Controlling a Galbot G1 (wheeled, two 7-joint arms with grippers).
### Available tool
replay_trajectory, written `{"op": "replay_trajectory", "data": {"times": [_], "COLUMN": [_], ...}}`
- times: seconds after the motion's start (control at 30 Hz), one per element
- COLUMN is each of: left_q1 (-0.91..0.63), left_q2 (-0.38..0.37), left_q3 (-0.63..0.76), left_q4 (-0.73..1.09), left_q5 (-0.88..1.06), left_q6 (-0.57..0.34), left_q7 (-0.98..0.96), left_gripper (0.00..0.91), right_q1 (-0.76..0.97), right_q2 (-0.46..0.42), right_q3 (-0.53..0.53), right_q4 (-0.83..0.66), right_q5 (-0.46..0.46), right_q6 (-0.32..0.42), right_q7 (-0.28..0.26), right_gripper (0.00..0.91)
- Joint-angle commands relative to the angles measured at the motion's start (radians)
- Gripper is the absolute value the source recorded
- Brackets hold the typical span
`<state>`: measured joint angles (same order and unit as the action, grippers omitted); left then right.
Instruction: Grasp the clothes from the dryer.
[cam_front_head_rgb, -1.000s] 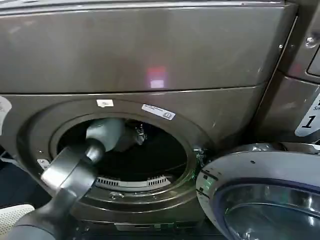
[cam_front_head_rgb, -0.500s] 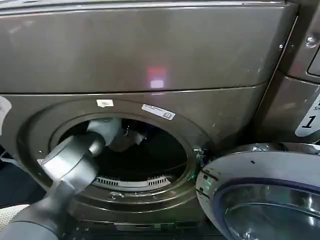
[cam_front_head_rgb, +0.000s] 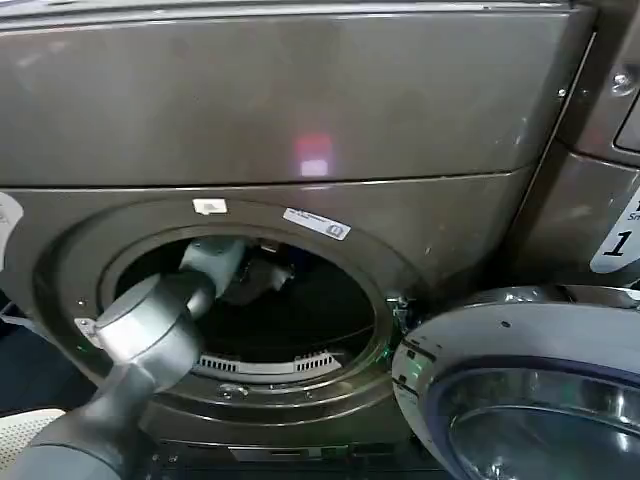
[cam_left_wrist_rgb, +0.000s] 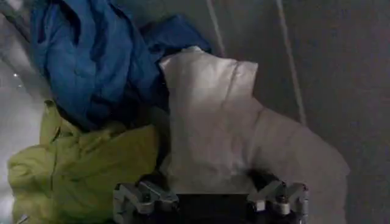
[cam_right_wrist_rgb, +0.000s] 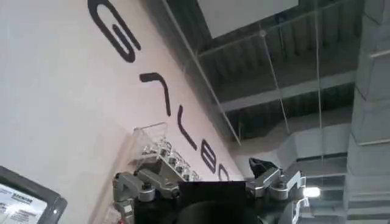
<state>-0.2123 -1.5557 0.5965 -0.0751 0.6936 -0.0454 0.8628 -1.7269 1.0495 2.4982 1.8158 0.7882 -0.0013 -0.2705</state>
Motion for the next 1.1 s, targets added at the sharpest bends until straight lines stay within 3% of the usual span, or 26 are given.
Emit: {"op": "replay_trajectory", "data": {"times": [0.03,0.73,1.0,1.1], "left_q1": [0.009,-0.001,0.022,0.045], "left_q2": [0.000,0.000,0.011,0.038], "left_q3": [-0.003,-0.010,-0.121,-0.198], "left_q4": [0.003,0.004,-0.064,-0.139], "left_q5": [-0.027,-0.108,-0.199,-0.243], "left_q6": [-0.011,-0.036,-0.014,-0.009], "left_q7": [-0.005,0.004,-0.046,-0.146], "left_gripper": [0.000,0.000,0.000,0.000], "right_q1": [0.001,0.000,0.003,0.005], "right_q2": [0.001,0.003,0.004,0.003], "right_q3": [-0.003,0.001,-0.003,-0.007], "right_q4": [0.000,-0.011,-0.008,-0.003], "right_q5": [-0.001,-0.002,-0.003,-0.004], "right_q6": [0.002,0.005,0.005,0.004], "right_q7": [-0.001,-0.004,-0.004,-0.003], "right_gripper": [0.907,0.907,0.907,0.907]}}
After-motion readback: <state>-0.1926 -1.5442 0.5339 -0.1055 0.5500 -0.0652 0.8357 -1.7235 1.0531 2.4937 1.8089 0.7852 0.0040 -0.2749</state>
